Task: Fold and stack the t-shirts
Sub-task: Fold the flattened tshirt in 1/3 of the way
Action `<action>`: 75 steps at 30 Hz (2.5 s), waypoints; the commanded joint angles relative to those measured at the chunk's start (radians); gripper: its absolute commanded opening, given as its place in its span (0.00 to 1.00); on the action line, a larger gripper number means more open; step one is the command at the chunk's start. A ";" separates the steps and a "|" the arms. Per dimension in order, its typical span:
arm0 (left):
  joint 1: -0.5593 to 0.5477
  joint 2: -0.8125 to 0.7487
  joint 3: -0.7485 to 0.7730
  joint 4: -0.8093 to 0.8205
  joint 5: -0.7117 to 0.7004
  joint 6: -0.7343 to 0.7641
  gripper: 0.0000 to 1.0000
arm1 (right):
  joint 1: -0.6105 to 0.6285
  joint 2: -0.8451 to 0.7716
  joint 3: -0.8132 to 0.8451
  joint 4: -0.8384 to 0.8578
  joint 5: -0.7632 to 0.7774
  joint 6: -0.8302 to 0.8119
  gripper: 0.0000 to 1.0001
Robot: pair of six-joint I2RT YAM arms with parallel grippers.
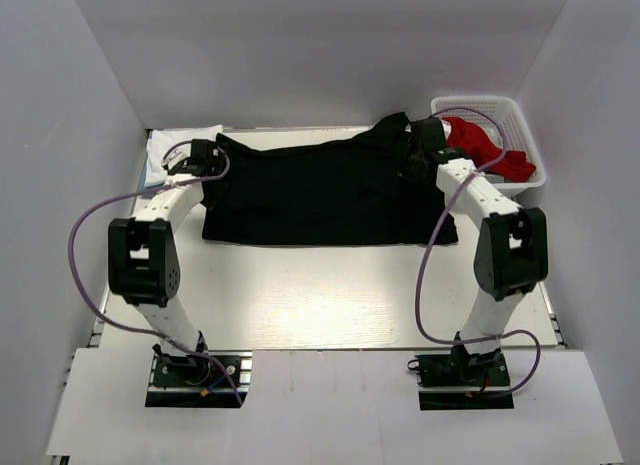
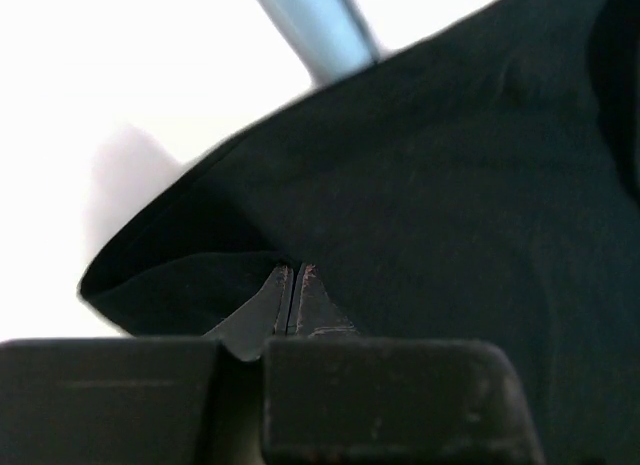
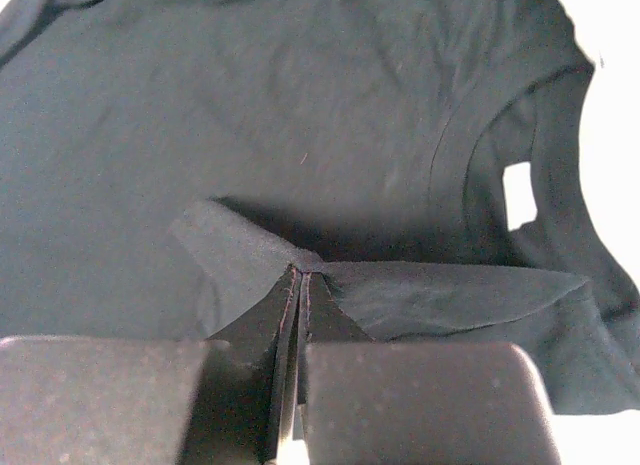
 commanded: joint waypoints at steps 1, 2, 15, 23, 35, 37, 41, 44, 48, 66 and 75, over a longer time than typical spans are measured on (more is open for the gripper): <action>0.017 0.043 0.097 -0.023 -0.066 -0.044 0.00 | -0.039 0.092 0.080 0.083 0.034 -0.064 0.00; 0.017 0.075 0.113 -0.023 -0.066 -0.044 0.07 | -0.053 0.115 0.146 0.075 0.022 -0.074 0.00; -0.005 -0.087 0.036 0.083 0.072 0.067 1.00 | -0.064 0.015 0.013 0.161 -0.271 -0.166 0.88; -0.025 -0.151 -0.153 0.236 0.332 0.131 1.00 | -0.044 -0.079 -0.231 0.149 -0.303 -0.142 0.90; -0.045 -0.040 -0.182 0.184 0.303 0.159 1.00 | -0.056 0.135 -0.078 0.163 -0.242 -0.120 0.69; -0.045 -0.011 -0.157 0.166 0.289 0.159 1.00 | -0.050 0.154 -0.061 0.155 -0.245 -0.113 0.53; -0.045 0.023 -0.146 0.154 0.280 0.159 1.00 | -0.052 0.152 -0.041 0.195 -0.150 -0.099 0.00; -0.045 0.050 -0.136 0.154 0.280 0.159 1.00 | -0.052 0.162 0.004 0.198 -0.087 -0.111 0.00; -0.045 0.075 -0.117 0.144 0.269 0.168 1.00 | -0.053 0.214 0.095 0.193 -0.055 -0.139 0.00; -0.036 0.050 -0.100 0.092 0.197 0.168 1.00 | -0.044 0.375 0.498 0.118 0.028 -0.338 0.90; -0.036 -0.020 -0.153 0.094 0.177 0.168 1.00 | -0.018 0.226 0.205 -0.006 -0.147 -0.234 0.90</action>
